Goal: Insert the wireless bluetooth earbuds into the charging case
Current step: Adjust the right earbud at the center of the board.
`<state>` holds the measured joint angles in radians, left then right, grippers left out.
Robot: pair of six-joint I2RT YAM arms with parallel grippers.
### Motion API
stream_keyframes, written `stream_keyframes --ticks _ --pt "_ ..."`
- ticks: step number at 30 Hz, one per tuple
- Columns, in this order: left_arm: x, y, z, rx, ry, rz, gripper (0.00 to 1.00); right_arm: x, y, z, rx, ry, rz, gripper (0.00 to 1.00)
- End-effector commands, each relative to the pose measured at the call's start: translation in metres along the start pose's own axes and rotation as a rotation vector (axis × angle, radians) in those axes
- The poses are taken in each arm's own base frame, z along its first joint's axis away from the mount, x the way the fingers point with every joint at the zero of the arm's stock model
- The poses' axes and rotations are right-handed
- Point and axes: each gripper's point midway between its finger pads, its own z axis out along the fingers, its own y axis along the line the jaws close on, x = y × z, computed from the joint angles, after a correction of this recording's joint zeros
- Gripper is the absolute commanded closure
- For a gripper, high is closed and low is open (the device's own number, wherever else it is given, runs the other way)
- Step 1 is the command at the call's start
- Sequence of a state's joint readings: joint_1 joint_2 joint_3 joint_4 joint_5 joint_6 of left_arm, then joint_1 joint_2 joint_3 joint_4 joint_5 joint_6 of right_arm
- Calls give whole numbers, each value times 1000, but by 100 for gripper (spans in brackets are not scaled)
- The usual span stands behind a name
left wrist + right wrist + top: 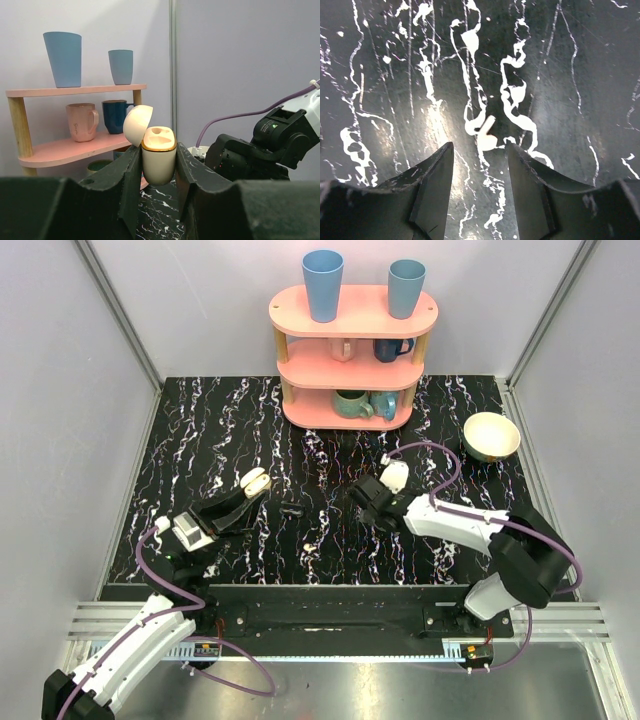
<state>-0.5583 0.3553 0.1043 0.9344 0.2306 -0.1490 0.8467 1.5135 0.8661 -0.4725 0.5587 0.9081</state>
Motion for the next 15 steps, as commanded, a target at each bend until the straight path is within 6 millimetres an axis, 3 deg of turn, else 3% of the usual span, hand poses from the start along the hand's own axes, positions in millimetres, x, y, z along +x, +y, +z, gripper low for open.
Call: stream_keyframes --ticks 1,15 --pt "-22 -1 8 4 -61 6 100 -6 23 6 -121 34 80 44" --pt "-20 -1 8 4 -54 7 100 5 11 24 -92 107 144 44"
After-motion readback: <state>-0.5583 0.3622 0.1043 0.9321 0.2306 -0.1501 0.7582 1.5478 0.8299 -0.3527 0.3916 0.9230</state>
